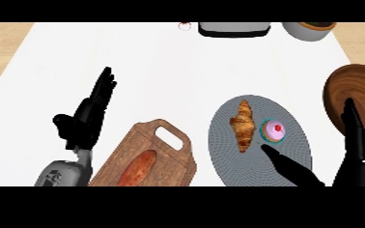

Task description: Pick the cupcake from the placemat and place it in the bowl

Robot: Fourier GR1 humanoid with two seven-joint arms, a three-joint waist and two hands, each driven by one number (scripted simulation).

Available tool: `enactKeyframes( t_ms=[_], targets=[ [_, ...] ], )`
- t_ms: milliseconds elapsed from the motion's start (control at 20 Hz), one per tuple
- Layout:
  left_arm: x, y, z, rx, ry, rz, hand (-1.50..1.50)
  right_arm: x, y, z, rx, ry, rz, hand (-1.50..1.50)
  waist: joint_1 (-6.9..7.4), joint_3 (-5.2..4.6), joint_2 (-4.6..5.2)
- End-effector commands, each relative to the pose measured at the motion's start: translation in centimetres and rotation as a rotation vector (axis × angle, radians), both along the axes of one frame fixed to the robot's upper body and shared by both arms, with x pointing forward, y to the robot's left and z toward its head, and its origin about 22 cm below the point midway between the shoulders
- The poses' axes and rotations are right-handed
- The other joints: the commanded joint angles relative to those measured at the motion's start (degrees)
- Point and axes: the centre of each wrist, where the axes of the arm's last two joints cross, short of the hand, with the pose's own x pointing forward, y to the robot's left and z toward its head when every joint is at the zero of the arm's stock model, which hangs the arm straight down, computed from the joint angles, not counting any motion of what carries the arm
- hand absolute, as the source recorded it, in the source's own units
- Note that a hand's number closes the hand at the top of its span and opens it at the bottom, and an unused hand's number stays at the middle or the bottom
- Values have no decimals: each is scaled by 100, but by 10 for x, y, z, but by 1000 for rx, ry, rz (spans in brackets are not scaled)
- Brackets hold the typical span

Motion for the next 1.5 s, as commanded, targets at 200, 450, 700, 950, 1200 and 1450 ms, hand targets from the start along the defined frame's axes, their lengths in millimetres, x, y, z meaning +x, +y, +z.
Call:
enactKeyframes(
  t_ms=[200, 450, 700, 950, 1200, 1450],
  targets=[
    [2, -13, 9, 8, -11, -5, 0, 11, -1, 45, 51, 296, -28, -150, 68, 9, 8],
    [14, -8, 0, -8, -10, -3, 0, 27, 3, 15, 76, 480, -9, -150, 41, 14, 22],
    [24, -14, 8, 5, 5, -4, 0, 35, 8, 21, 82, 549, 34, -150, 34, 15, 14],
    [-21, -10, 2, -11, -14, 11, 0, 12, -6, 12, 120, 538, 56, -150, 46, 16, -1],
    [-3, 2, -17, -16, -2, -12, 0, 7, -15, 6, 175, 460, 86, -150, 20, 15, 6],
    [-4, 6, 1, -8, -11, -10, 0, 19, -5, -1, 209, 396, 110, -150, 47, 15, 7]
  ],
)
